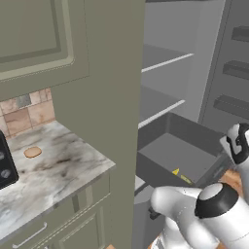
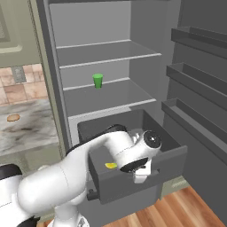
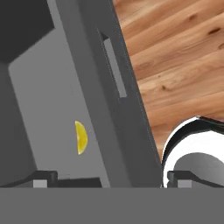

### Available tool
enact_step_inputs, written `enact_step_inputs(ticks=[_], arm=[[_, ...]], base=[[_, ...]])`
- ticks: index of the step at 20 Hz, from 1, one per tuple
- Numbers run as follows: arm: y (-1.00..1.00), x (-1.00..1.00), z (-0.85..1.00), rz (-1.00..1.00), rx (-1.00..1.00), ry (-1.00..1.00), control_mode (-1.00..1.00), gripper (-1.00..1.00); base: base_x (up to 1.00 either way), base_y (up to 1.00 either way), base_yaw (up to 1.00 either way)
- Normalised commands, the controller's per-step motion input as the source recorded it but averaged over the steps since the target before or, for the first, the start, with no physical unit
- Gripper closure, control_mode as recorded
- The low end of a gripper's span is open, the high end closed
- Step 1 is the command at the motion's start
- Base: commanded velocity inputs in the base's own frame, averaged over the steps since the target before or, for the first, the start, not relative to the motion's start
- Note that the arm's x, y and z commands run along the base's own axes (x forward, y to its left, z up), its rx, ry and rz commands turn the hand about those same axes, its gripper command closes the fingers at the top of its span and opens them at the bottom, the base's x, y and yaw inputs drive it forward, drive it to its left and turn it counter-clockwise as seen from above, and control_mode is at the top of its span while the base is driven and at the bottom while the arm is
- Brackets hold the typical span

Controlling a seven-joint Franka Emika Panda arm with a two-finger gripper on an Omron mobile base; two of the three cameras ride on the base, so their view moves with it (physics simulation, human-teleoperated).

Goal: Place the lemon wedges inside the fridge drawer. Close the drawer after placing the vegetables.

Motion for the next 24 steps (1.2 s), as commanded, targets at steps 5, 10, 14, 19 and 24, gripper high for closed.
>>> enact_step_inputs(ticks=[5, 10, 14, 19, 24], arm=[[-0.21, -0.17, -0.96, 0.00, 0.06, -0.10, -1.00, -1.00], [-0.23, 0.00, -0.78, 0.00, 0.06, -0.06, -1.00, -1.00], [-0.14, 0.03, -0.82, 0.06, 0.07, -0.03, -1.00, -1.00], [0.00, 0.17, -0.81, 0.07, 0.08, -0.05, -1.00, -1.00], [0.10, 0.38, -0.24, 0.05, 0.11, -0.03, -1.00, -1.00]], base=[[0.00, 0.00, 0.00], [0.00, 0.00, 0.00], [0.00, 0.00, 0.00], [0.00, 0.00, 0.00], [0.00, 0.00, 0.00]])
